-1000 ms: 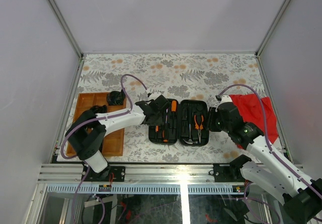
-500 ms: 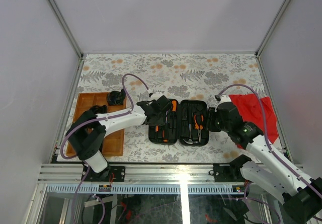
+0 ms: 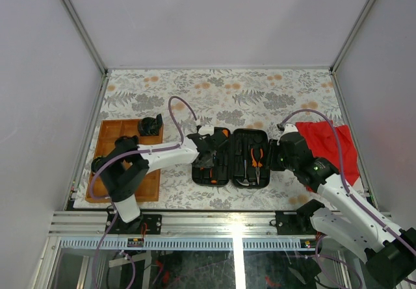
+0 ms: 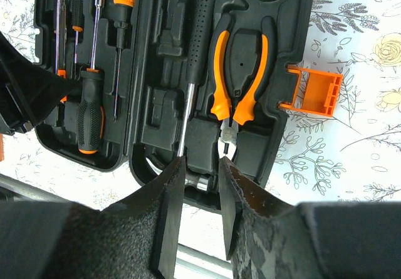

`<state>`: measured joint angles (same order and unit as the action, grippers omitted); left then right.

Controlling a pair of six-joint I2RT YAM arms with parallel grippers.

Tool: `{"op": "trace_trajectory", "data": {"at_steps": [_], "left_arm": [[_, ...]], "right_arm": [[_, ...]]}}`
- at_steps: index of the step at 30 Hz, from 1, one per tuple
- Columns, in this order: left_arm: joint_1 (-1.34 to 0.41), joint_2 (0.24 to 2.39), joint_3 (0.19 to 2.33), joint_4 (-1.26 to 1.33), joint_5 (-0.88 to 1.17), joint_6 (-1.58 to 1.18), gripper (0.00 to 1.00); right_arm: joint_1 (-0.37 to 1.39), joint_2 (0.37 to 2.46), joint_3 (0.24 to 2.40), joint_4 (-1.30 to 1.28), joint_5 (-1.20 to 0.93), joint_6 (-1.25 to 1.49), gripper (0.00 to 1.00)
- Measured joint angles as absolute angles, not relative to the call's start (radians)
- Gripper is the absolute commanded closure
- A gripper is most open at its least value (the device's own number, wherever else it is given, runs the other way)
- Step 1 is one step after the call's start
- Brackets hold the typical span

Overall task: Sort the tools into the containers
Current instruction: Place the utility knife in the storage box.

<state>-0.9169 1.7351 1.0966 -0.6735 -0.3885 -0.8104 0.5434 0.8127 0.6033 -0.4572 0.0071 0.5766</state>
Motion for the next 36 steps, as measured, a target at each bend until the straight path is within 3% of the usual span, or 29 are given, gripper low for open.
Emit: {"op": "trace_trajectory", "data": {"at_steps": [9,26,36], "left_arm": [[-0.930,1.777,1.122,-0.698,-0.418,-0.812,0.88],[-0.930,1.610,1.163,-0.734,-0.390,-0.811,0.90],[-0.930,1.521,1.003,-0.399,-0.130,-0.841,0.92]], "right_arm": [[0.543,0.812,0.602,-0.457,0.007,0.577,0.64],[0.543,0.778,0.602,-0.458,0.019,0.583,0.64],[0.543,0.614,0.602,-0.472,0.099,0.615,0.64]]}}
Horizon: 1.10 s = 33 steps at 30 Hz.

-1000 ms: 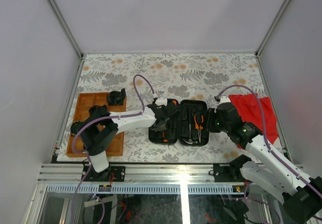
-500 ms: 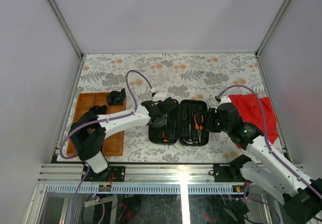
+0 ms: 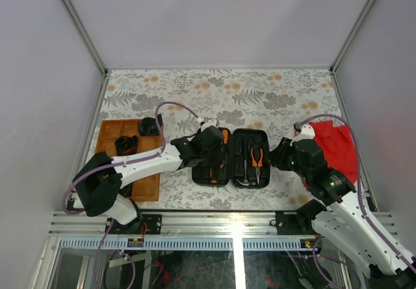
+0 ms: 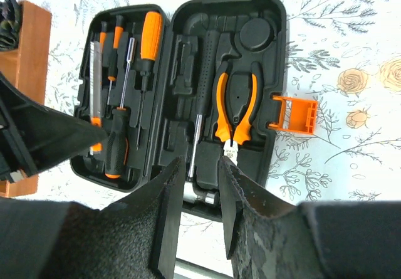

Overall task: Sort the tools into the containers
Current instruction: Place the utility knife in the storage box.

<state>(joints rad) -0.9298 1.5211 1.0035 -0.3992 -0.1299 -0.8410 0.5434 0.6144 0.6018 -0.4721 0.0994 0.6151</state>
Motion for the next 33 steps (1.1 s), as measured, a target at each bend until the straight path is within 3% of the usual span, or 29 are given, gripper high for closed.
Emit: {"op": "trace_trajectory", "data": {"at_steps": [12,33], "left_arm": [[-0.937,1.686,0.961,0.031,0.109,-0.995,0.93],[-0.961,1.774,1.026,-0.082,0.011,-1.080,0.87]], "right_arm": [[0.543,0.558,0.603,-0.521,0.166,0.628,0.64],[0.543,0.573,0.603,-0.533,0.167,0.629,0.63]]}}
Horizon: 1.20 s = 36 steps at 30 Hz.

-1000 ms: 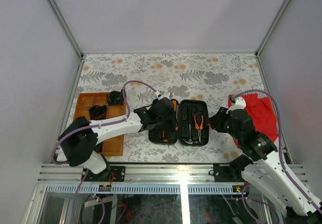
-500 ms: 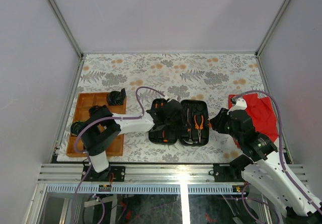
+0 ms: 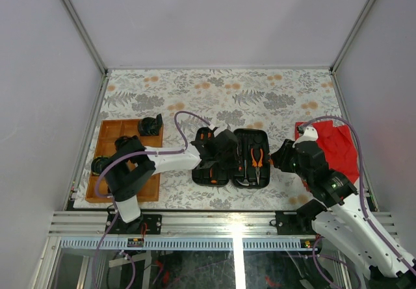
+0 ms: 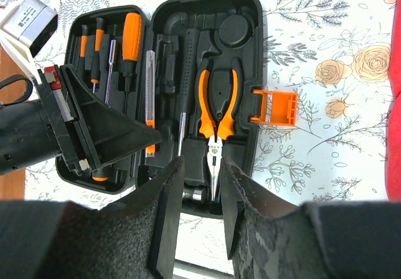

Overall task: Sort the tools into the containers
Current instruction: Place the utility knife in the storage box.

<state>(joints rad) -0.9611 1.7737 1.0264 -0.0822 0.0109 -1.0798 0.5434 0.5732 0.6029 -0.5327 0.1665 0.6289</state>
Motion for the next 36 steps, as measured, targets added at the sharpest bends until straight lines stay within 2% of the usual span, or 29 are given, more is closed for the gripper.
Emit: {"op": "trace_trajectory", "data": {"at_steps": [10,18,23,30,36], "left_arm": [[-0.962,1.778,1.055,-0.168,-0.034,-1.057,0.72],[-0.962,1.788,1.092,-0.200,-0.057,-1.032,0.64],[-0.962,1.739,1.093,-0.225,-0.070,-0.992,0.63],[-0.949,1.551,1.049,-0.246,-0.106,-0.902,0.62],[-0.823,1.393,0.890,-0.249,-0.111,-0.838,0.62]], "right_arm": [[0.543,0.579,0.603,-0.532,0.165,0.629,0.63],[0.543,0.580,0.602,-0.530,0.163,0.629,0.61],[0.543,0.631,0.596,-0.497,0.105,0.624,0.59],[0.543,0.778,0.574,-0.414,-0.036,0.596,0.59],[0.543,0.952,0.574,-0.335,-0.138,0.574,0.63]]}}
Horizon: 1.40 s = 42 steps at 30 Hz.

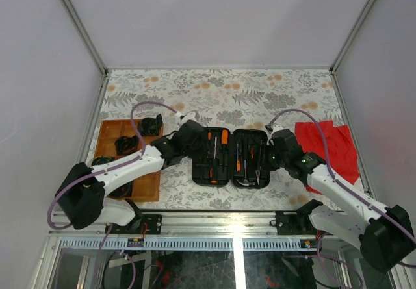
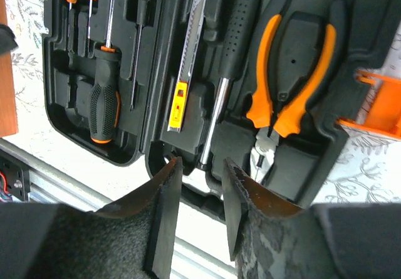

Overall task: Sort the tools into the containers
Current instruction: Place the utility knife in the storage box.

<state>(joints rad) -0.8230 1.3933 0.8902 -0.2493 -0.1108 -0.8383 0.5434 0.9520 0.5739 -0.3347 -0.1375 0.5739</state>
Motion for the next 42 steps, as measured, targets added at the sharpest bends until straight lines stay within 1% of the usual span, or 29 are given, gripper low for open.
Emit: {"op": "trace_trajectory", "data": {"at_steps": [7,11,16,32,36,42], "left_arm": [[-0.644,1.246,0.708,-0.287,-0.099,-0.760,0.62],[-0.593,1.206,0.651,-0.284,-0.088,-0.727,0.62],[-0.585,1.190,0.597,-0.278,-0.082,-0.707,0.62],[-0.581,1.183,0.537,-0.237,-0.067,-0.701,0.63],[-0.580,1.188,0.534,-0.231,-0.060,-0.701,0.63],[-0.580,1.190,0.534,-0.219,-0.056,-0.701,0.64]], "right_arm": [[0.543,1.132,0.590,-0.220,-0.208,0.572,0.64],[0.543,1.202,0.607,-0.176,-0.228,0.570,0.63],[0.543,1.266,0.636,-0.134,-0.231,0.568,0.59],[0.543,1.414,0.704,-0.089,-0.241,0.568,0.62],[0.543,1.454,0.710,-0.086,-0.249,0.569,0.64],[0.543,1.482,0.728,-0.079,-0.249,0.576,0.71]]}}
